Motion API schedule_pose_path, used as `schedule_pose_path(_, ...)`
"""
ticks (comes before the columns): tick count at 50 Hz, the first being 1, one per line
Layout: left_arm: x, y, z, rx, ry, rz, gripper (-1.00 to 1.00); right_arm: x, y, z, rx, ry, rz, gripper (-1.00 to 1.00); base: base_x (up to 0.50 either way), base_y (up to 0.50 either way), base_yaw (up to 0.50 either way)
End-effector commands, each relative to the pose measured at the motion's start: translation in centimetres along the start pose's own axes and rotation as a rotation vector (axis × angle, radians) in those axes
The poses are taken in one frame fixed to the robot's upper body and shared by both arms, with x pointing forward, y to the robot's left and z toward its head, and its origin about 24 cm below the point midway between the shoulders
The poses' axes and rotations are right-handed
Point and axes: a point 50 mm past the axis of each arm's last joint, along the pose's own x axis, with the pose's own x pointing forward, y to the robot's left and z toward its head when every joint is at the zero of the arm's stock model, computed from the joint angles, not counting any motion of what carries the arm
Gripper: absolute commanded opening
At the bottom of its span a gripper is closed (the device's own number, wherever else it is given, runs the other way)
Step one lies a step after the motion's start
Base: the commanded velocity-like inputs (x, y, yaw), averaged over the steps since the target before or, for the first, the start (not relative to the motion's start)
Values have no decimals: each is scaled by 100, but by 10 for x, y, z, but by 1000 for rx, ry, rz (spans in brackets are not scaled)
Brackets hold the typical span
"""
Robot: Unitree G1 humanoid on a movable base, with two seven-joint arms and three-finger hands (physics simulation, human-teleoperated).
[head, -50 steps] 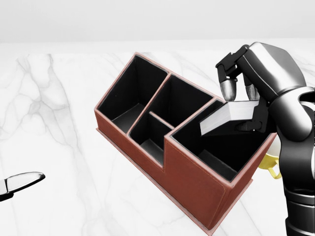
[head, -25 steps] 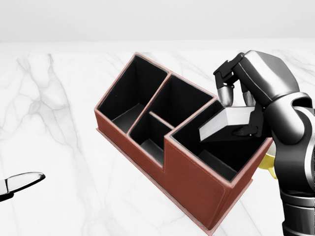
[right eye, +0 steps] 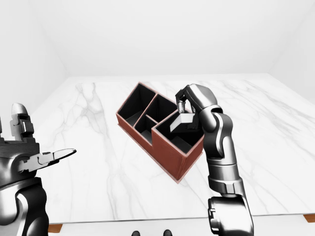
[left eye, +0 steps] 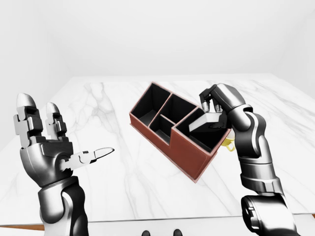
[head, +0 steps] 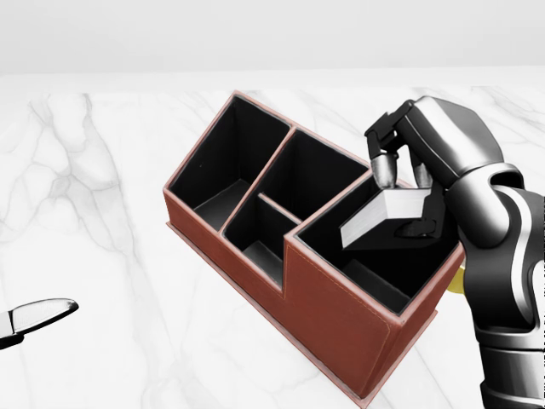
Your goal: Pick up the book and place it in the right compartment of the caddy.
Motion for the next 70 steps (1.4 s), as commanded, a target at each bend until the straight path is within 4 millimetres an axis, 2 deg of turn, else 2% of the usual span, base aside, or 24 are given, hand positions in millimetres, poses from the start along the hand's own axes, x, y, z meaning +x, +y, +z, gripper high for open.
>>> schedule_pose_path(1,0,0,0,0,0,0,100,4,1,-3,5,15,-19,-100,0,0,0)
schedule_pose_path(35,0,0,-1,2,2,2,100,10,11,-11,-1,57,19,-100,0,0,0)
schedule_pose_path(70,0,0,-1,2,4,1,100,19,34,-18,-20,78,73,-100,0,0,0)
